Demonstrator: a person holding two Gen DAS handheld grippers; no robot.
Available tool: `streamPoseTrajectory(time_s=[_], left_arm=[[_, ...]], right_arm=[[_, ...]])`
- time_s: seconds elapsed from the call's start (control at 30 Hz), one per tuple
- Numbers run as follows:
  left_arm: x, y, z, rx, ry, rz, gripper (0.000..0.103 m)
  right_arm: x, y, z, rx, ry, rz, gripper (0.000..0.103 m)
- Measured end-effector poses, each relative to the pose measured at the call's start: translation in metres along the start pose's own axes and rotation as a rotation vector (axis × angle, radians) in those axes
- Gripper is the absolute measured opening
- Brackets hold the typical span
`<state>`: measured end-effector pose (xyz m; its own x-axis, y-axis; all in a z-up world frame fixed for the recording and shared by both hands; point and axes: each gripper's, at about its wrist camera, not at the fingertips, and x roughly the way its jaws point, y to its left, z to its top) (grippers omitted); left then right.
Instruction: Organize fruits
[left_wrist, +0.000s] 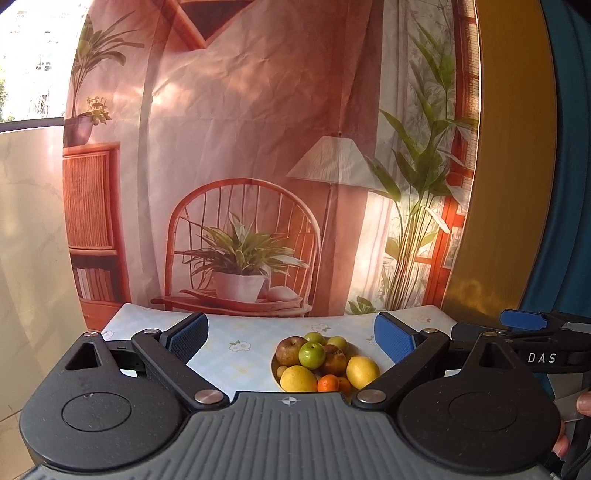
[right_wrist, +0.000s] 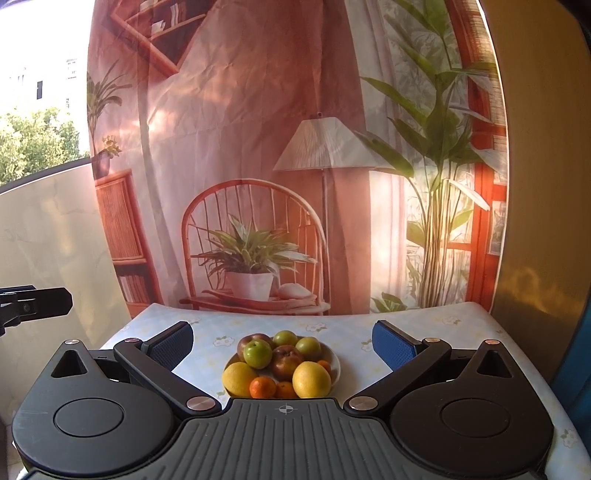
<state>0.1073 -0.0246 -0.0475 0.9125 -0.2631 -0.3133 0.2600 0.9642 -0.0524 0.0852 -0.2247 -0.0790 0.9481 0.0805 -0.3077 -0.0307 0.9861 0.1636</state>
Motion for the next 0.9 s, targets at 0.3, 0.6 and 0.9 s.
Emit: streamPoseTrajectory(time_s=[0.3,0.6,0.9], left_arm=[[-0.0002,-0.0013,-0.0004,0.005,0.002,-0.008,0.098],[-0.0004,-0.0003,-0.0009,0.007,0.007,-0.016,0.098],[0.0006,0.0005,-0.0013,0.009,0.010,-0.023,0.098]], right_arm=[[-0.0004,-0.0001,-0.0001,0.001,0.000,0.000,0.102],[-0.0011,-0.0006,-0.0004,0.003,0.001,-0.001,0.102],[-0.0010,-0.0006,-0.0001,0.004,0.001,-0.001,0.102]])
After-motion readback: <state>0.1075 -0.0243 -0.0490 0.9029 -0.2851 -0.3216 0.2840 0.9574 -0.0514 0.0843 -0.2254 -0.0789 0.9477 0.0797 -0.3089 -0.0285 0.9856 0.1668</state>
